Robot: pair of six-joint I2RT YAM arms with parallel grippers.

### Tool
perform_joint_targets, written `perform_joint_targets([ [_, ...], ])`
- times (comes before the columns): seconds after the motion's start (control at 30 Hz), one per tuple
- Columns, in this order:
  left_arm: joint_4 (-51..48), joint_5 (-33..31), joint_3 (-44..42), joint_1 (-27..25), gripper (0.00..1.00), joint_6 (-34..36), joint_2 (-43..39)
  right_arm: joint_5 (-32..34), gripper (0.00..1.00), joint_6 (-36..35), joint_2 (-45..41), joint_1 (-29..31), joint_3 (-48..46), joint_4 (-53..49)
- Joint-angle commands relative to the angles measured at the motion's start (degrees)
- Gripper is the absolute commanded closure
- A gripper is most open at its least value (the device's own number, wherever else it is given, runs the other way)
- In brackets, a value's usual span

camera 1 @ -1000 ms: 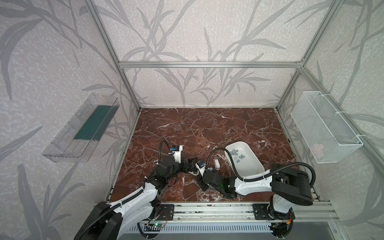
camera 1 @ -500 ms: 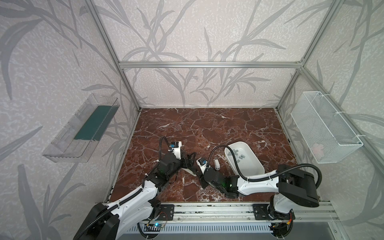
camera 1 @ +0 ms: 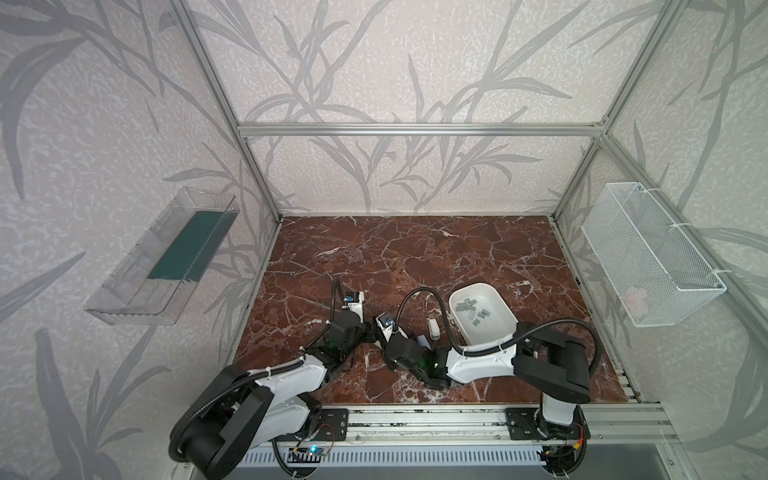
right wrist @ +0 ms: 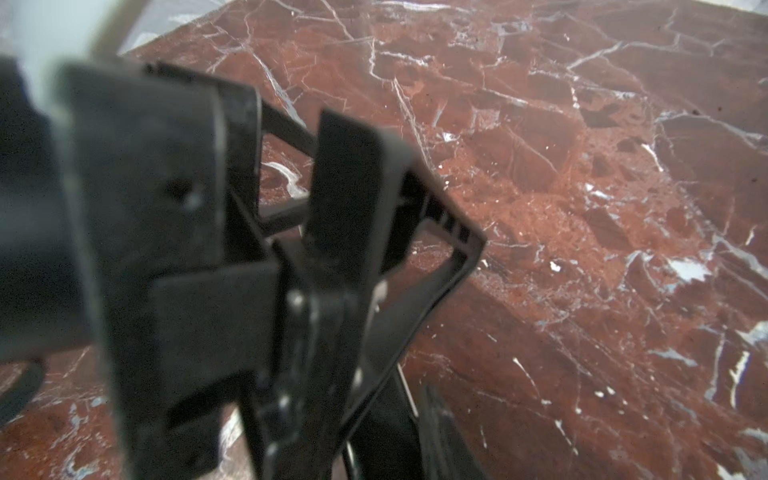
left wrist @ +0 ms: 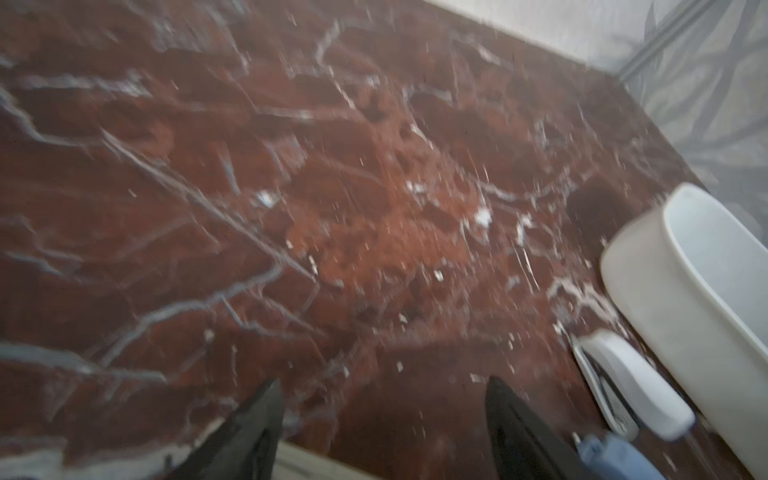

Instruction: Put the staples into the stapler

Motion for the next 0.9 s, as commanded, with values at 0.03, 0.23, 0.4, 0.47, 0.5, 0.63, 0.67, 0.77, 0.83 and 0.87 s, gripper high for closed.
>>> perform_joint_targets([
  [0.03, 4.2, -1.3, -0.3, -0.2, 0.22, 0.5, 1.7, 0.1, 0.67, 0.8, 1.1, 0.5, -2.6, 0.3],
  [0.23, -14.6, -5.3, 7.8, 0.2, 0.18, 2.7, -7.6, 0.9, 0.65, -1.0, -6.6, 0.3, -0.5, -4.7],
  [0.4, -26.0, -8.3, 15.1, 4.0, 0.08, 2.1, -13.8, 8.6, 0.31, -2.6, -19.3, -3.0, 1.2, -13.0],
  [0.47, -28.8, -8.8, 17.3, 7.6, 0.01, 2.2, -15.3, 15.6, 0.19, -2.5, -24.2, -6.2, 3.0, -20.7],
  [0.5, -31.1, -9.4, 18.7, 9.6, 0.00, 2.0, -15.8, 21.0, 0.14, -1.9, -26.3, -7.7, 3.9, -24.8],
  [0.63, -28.7, -12.2, 18.3, 18.3, 0.00, 5.2, -17.7, 26.7, 0.01, -12.9, -37.8, -20.9, 0.8, -24.1],
  [0.67, -24.6, -13.9, 16.7, 19.3, 0.00, 9.4, -18.2, 24.1, 0.01, -18.9, -40.2, -25.1, -2.5, -19.5],
  [0.77, -13.3, -22.7, 11.5, 20.4, 0.00, 18.7, -19.4, 17.2, 0.01, -28.4, -45.5, -40.1, -14.4, -6.1],
  [0.83, -8.8, -24.8, 9.4, 22.0, 0.00, 22.7, -19.7, 12.3, 0.01, -26.2, -48.3, -51.0, -20.4, -4.3],
  [0.87, -8.2, -24.6, 9.0, 23.3, 0.00, 23.0, -19.4, 7.6, 0.01, -22.0, -49.1, -57.8, -22.6, -5.1],
])
